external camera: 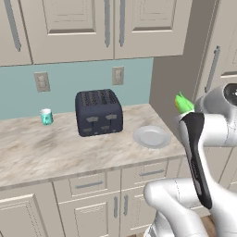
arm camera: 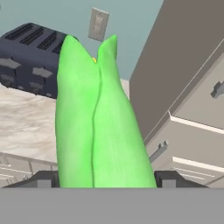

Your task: Pick the corn from the counter and place it in the microwave. Then turn on the microwave.

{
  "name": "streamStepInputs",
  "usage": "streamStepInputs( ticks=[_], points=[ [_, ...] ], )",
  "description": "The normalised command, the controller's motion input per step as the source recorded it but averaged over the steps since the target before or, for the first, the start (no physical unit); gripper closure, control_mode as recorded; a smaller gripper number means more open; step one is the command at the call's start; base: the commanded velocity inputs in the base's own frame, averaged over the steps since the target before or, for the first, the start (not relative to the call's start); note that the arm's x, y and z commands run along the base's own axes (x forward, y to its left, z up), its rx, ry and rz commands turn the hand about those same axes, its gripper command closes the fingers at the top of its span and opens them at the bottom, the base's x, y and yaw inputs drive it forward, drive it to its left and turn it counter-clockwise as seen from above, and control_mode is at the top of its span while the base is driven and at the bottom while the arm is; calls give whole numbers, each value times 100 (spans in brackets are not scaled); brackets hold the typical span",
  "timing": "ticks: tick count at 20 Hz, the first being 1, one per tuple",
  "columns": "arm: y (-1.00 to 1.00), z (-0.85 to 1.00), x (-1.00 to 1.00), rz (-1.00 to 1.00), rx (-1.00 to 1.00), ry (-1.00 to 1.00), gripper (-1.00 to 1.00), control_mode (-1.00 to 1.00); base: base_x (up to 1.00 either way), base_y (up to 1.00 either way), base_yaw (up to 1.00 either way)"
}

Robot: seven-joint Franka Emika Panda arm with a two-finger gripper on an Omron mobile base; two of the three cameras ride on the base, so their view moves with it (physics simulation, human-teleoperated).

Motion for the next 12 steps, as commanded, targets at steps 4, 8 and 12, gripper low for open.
streamStepInputs(
  ticks=[4, 8, 12],
  points=[
    [2, 29, -30, 0, 3, 0, 100, -100, 0, 0, 0],
    [6, 16, -23, 0, 1, 0, 100, -100, 0, 0, 0],
    [15, 5, -20, 0, 0, 0, 100, -100, 0, 0, 0]
  ],
)
